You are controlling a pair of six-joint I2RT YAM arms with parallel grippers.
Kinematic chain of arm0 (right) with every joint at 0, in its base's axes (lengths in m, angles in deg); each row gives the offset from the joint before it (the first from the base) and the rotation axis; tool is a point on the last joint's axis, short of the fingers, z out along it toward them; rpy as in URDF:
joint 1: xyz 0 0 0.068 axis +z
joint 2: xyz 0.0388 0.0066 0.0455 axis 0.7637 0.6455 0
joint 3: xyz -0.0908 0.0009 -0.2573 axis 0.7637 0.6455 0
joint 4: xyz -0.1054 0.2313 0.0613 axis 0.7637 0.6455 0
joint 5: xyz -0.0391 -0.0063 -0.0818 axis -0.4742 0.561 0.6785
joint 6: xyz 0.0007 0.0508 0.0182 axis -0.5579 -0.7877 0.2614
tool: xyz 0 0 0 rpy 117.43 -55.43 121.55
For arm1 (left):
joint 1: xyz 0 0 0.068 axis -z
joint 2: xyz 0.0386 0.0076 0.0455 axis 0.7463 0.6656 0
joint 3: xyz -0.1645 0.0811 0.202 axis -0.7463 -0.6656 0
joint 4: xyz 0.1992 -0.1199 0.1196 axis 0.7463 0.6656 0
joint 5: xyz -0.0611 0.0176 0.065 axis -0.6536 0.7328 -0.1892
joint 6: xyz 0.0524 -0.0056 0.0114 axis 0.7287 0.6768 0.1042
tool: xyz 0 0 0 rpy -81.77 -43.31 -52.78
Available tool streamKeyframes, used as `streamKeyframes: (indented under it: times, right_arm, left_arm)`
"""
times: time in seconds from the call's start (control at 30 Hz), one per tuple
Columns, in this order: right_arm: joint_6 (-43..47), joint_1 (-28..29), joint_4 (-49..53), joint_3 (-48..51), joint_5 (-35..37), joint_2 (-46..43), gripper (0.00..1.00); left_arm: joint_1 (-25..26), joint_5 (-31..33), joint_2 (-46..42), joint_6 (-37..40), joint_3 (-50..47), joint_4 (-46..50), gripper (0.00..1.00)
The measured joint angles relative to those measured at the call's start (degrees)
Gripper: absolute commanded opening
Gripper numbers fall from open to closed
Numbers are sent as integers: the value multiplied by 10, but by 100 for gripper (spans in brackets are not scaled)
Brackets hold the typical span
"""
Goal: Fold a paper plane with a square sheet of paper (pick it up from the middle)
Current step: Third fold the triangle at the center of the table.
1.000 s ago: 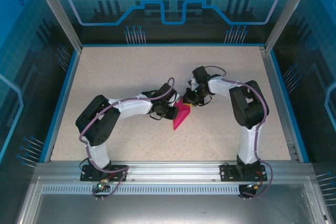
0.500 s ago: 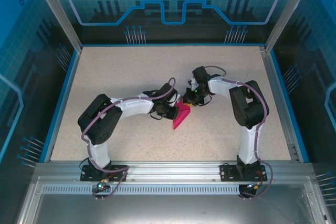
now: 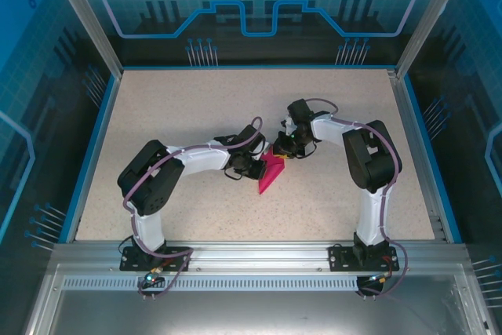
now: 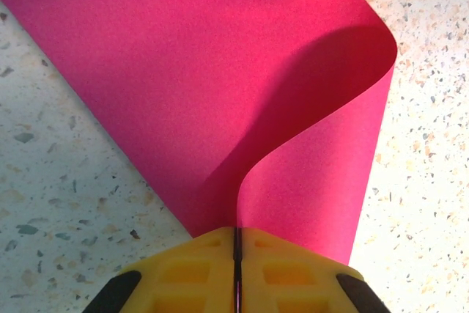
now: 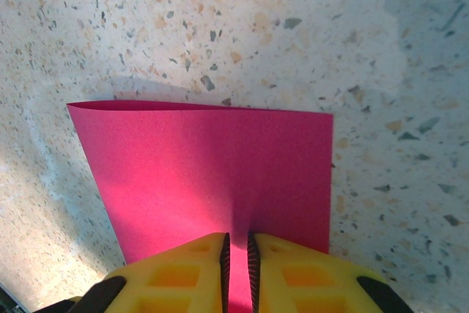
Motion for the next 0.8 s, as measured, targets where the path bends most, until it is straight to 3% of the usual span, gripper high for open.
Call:
streamKeyframes:
  times: [0.27,0.43,0.63,0.8]
  right_arm:
    - [-1,-2,2,-4,-5,-7,21]
    - [-10,-17,-11,16,-13,-80,20]
    - [-44,-23,-88,144,-28,-217,10]
    - [-94,9,-151,271,-44,-254,6]
  left_arm:
    - [0,0,5,0,0,0,9]
    - [0,0,5,0,-1,0,9]
    - [0,0,5,0,-1,0,9]
    - [0,0,5,0,-1,0,9]
